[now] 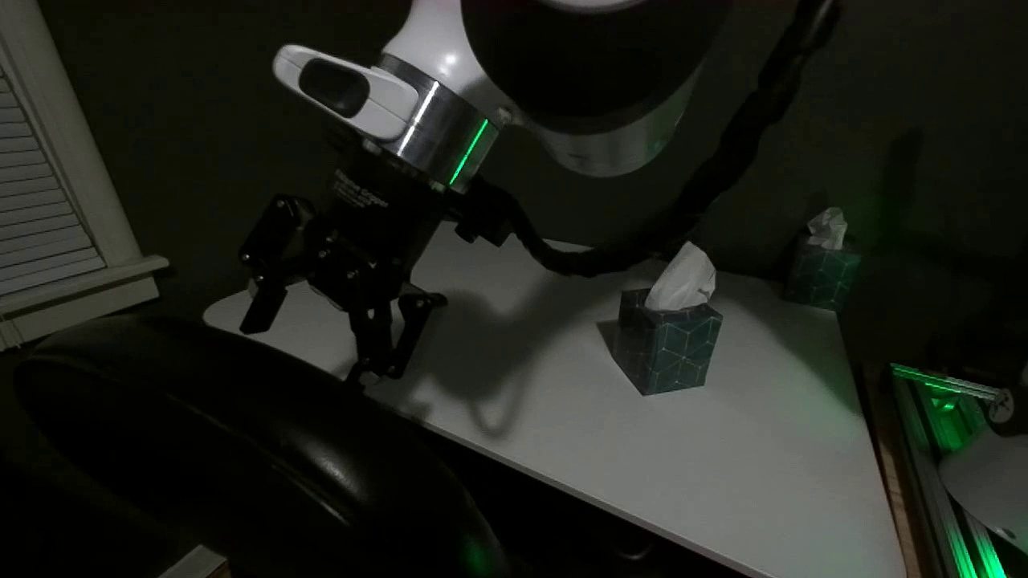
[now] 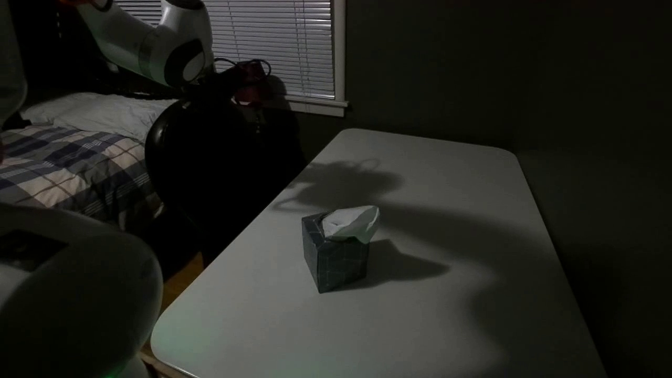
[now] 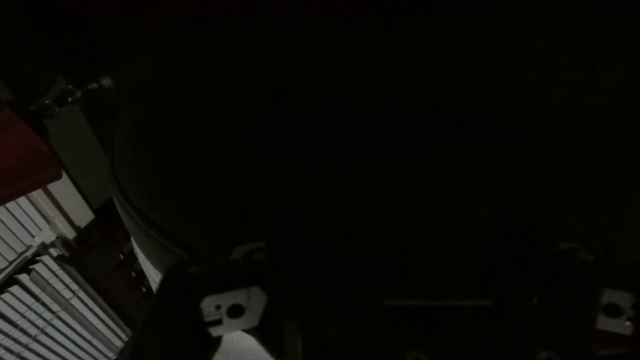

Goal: Push back the chair

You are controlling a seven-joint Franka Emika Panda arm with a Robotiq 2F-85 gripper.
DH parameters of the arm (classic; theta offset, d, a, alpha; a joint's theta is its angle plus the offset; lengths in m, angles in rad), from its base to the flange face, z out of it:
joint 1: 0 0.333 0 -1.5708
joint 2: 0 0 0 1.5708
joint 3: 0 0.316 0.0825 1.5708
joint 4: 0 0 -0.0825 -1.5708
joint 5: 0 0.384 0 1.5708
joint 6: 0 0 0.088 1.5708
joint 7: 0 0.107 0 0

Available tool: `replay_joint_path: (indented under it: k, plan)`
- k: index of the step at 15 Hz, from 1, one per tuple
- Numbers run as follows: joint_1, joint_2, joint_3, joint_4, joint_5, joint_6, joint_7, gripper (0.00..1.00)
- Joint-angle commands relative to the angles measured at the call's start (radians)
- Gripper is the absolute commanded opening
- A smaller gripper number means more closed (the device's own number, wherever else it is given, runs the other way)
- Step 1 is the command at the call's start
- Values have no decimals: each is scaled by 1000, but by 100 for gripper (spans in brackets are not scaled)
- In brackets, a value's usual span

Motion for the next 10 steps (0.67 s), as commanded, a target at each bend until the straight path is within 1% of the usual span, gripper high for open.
replay_joint_path:
  k: [1, 4, 7, 8, 10]
  plan:
    - [8, 27, 67, 85, 99, -70, 47, 100]
    - [9, 46, 105, 132, 156, -133, 80, 100]
    - [4, 71, 169, 194, 259, -192, 85, 100]
    - [7, 85, 187, 214, 267, -187, 104, 100]
    - [21, 96, 190, 232, 265, -155, 156, 100]
